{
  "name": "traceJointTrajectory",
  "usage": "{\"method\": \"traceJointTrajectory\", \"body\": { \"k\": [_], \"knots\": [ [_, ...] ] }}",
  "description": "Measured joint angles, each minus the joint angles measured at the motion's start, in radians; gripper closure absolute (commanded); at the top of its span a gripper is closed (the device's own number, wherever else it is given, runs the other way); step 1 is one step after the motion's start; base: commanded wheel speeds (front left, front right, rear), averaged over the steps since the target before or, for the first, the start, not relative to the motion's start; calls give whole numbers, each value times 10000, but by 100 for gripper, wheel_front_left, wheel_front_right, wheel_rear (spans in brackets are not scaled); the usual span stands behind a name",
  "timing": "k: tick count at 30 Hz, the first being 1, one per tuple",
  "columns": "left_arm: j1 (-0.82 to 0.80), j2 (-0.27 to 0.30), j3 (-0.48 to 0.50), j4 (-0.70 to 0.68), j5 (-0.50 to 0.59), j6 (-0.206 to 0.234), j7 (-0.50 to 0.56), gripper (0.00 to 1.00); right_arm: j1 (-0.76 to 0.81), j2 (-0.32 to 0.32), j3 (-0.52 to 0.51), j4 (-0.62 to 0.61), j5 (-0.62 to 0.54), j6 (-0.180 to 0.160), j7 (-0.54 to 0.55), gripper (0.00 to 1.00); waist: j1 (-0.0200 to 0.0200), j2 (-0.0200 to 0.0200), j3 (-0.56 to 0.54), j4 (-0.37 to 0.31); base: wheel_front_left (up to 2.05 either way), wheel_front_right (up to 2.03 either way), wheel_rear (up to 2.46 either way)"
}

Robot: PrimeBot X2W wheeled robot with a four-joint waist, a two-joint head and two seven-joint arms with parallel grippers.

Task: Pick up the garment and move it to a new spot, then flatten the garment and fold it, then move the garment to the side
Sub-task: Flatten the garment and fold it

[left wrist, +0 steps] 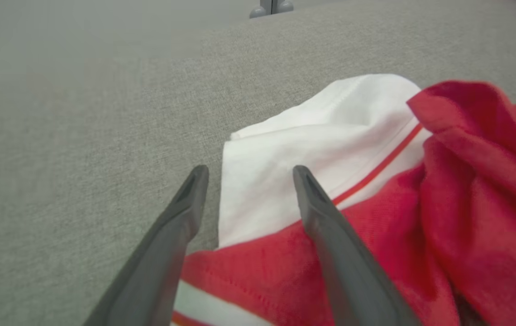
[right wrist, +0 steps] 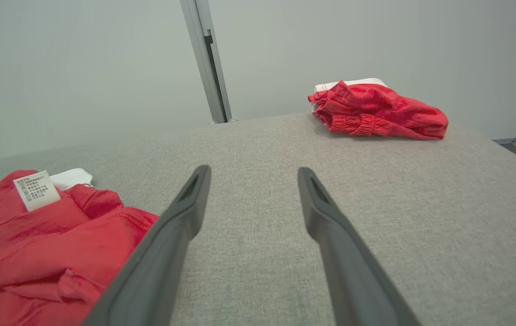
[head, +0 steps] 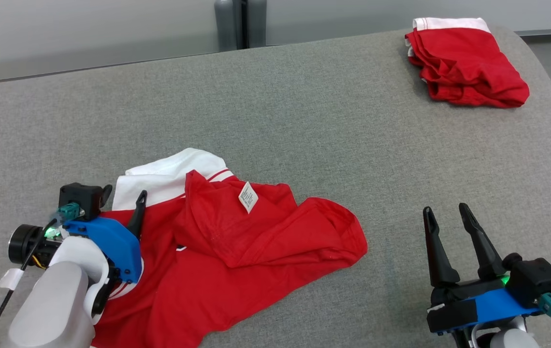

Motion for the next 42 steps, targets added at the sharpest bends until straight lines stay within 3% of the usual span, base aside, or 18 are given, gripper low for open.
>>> {"method": "traceJointTrajectory", "body": {
  "k": [7, 8, 9, 10, 11, 25, 34, 35, 36, 37, 42],
  "knots": [
    [-495, -21, -650, 1058, -428, -2, -98, 0, -113, 2, 40, 8, -31, 0, 0, 0, 0, -1, 136, -148, 0, 0, 0],
    [-570, -42, -727, 1172, -514, -2, -119, 22, -115, 2, 36, 8, -38, 0, 0, 0, 0, 0, 145, -158, 0, 0, 0],
    [-629, -56, -798, 1267, -550, -2, -182, 56, -115, 0, 31, 8, -38, 0, 0, 0, 0, 0, 153, -165, 0, 0, 0],
    [-700, -67, -897, 1377, -593, -2, -209, 56, -115, 0, 29, 8, -40, 0, 0, 0, 0, 0, 158, -170, 0, 0, 0],
    [-789, -71, -995, 1475, -633, -2, -245, 100, -116, 0, 27, 10, -44, 0, 0, 0, 0, 0, 165, -173, 0, 0, 0],
    [-3258, 238, -671, 2385, -882, 35, -2217, 100, -300, 2, -94, -50, -146, 0, 0, 0, 1, 1, 483, -279, 0, 0, 0],
    [-4033, 353, -569, 3348, -784, 228, -2815, 100, -381, 0, -190, -104, -142, 0, 0, 0, 1, 0, 796, -426, 0, 0, 0],
    [-4049, 359, -558, 3405, -769, 240, -2847, 74, -383, 0, -176, -102, -142, 0, 0, 0, 1, 0, 816, -424, 0, 0, 0],
    [-4049, 349, -552, 3465, -757, 255, -2882, 33, -388, 0, -163, -98, -142, 0, 0, 0, 1, 0, 828, -417, 0, 0, 0],
    [-4048, 328, -550, 3519, -736, 268, -2922, 0, -397, 0, -151, -92, -140, 0, 0, 0, 1, 0, 833, -407, 0, 0, 0],
    [-3783, 391, -261, 2907, -571, 384, -2959, 0, -403, 2, -113, -46, -134, 0, 0, 0, 1, 0, 645, -244, 0, 0, 0]
  ]
}}
